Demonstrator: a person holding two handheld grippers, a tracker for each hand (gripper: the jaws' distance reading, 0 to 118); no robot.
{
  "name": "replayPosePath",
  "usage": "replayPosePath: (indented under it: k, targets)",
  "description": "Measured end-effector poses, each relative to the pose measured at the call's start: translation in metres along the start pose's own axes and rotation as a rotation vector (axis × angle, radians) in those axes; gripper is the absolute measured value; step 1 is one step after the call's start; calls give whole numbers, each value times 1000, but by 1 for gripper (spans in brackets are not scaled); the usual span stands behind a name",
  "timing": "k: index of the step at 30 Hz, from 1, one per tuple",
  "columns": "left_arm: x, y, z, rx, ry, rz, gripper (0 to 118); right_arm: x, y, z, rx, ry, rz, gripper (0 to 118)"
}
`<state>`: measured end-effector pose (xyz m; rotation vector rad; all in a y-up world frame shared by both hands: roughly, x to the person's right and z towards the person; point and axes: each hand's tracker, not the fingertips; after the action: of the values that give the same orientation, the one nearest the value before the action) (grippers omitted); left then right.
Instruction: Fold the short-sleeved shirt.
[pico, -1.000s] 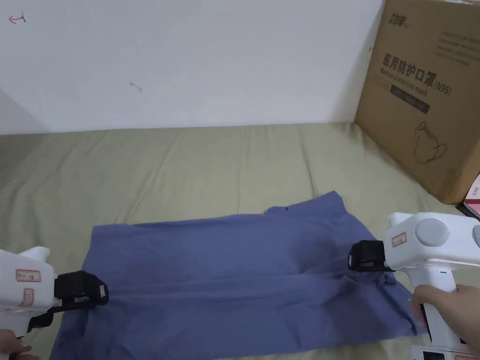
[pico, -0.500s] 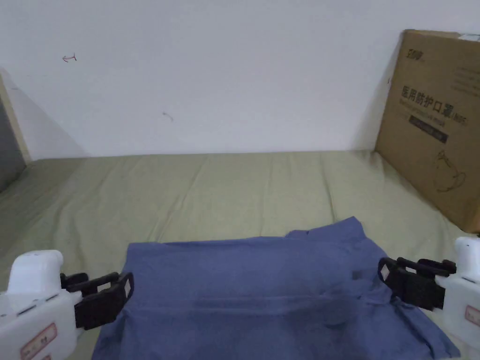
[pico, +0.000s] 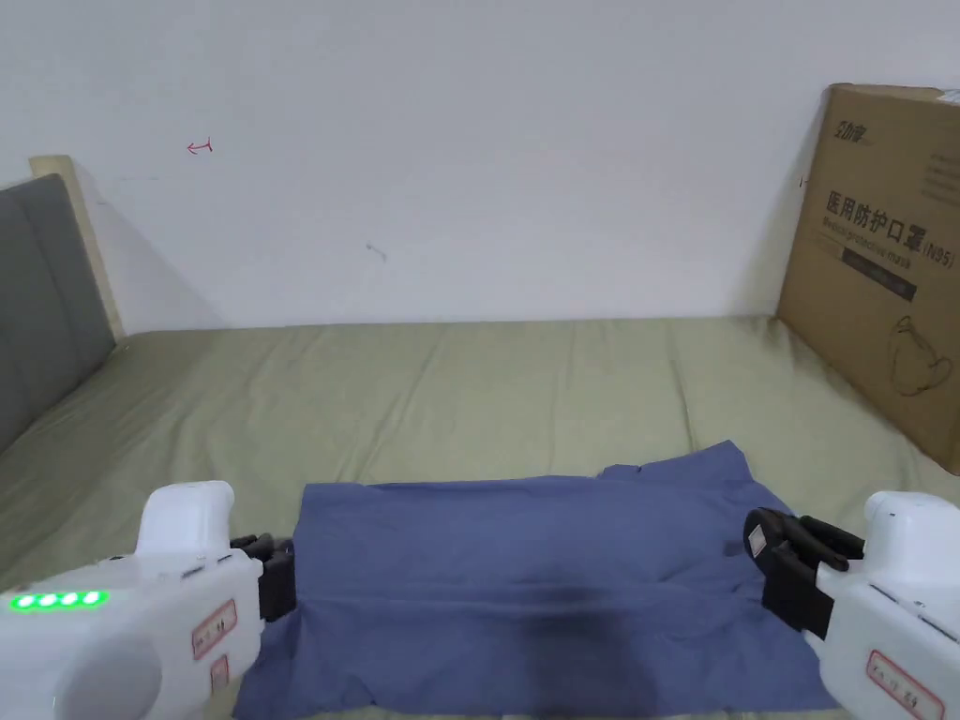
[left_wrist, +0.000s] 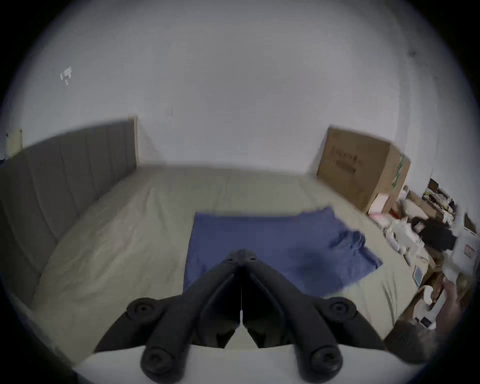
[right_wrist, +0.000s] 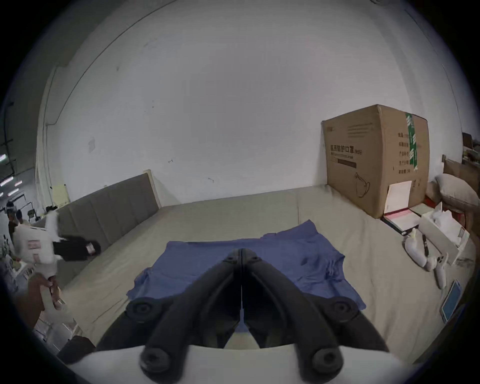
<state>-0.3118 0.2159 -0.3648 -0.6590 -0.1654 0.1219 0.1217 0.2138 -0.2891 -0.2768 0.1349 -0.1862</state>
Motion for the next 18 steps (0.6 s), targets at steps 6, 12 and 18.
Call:
replayPosePath:
  k: [6, 12, 18]
  targets:
    - [-65, -17, -95, -416, -4, 118, 102, 24, -6, -4, -56, 18, -99, 0]
    - [-90, -36, -147, -469, 24, 214, 116, 37, -22, -14, -123, 16, -121, 0]
    - [-79, -70, -190, -569, 72, 31, 118, 50, -33, -25, -171, 6, -180, 0]
